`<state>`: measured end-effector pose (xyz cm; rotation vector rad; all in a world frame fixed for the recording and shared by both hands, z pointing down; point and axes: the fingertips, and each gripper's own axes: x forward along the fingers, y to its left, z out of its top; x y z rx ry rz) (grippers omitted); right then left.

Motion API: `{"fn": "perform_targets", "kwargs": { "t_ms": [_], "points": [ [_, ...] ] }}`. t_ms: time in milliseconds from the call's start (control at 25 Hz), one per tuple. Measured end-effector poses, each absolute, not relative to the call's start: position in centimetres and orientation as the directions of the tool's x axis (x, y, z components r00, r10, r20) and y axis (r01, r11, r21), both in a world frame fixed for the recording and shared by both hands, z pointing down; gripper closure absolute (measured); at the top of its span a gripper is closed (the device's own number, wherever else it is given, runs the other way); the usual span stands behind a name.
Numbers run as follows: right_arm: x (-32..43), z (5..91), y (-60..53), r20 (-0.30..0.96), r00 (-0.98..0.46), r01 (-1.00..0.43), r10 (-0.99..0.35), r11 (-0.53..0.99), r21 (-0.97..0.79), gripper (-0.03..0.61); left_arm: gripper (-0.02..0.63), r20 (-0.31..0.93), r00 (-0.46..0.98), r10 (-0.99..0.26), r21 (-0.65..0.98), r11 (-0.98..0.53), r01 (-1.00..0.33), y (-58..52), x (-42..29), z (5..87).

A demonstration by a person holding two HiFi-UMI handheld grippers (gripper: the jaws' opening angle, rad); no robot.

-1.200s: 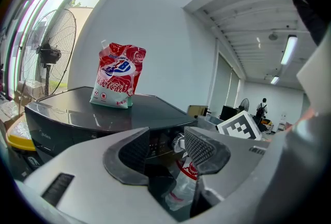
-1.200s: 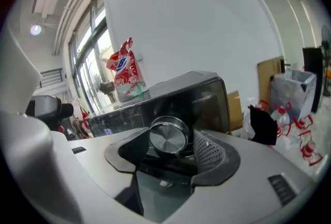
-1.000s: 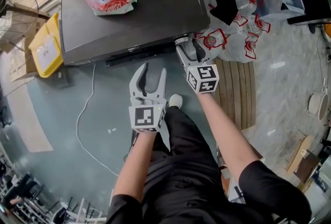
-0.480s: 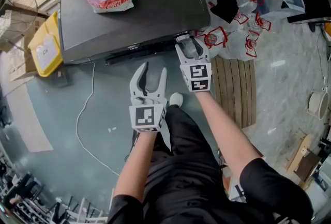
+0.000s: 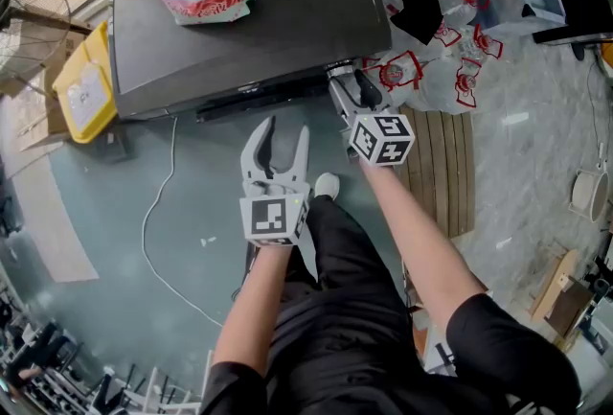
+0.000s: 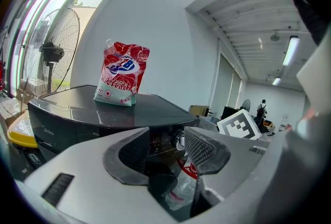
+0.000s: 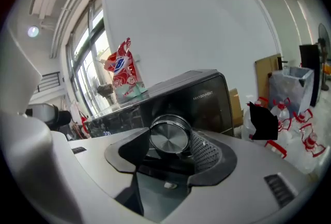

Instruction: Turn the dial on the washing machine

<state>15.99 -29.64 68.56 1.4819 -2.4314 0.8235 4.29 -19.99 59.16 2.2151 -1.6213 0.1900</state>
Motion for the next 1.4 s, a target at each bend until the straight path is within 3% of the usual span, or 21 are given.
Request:
{"fn": "perform_targets", "kwargs": {
  "t_ms": [160, 1040, 1400],
  "points": [
    [16.1, 68.6, -29.6, 0.403, -0.501, -0.845, -0.766, 0.333, -0.418, 0.342, 0.428, 0.332, 0.323, -0.886, 0.227, -0.257, -0.939, -20.0, 4.4, 59.3],
    [14.9, 67.9, -29.5, 0.423, -0.445, -0.89, -0.789, 0.443, -0.11, 0.334, 0.428, 0.334, 0.32, -0.886, 0.231, -0.252, -0.94, -19.0, 4.9, 59.7],
    [15.4, 68.0, -29.5, 0.418, -0.42, -0.905, -0.806, 0.408, -0.123, 0.336, 0.426, 0.331, 0.32, -0.888, 0.24, -0.248, -0.938, -18.5, 4.7, 59.5]
  ]
}}
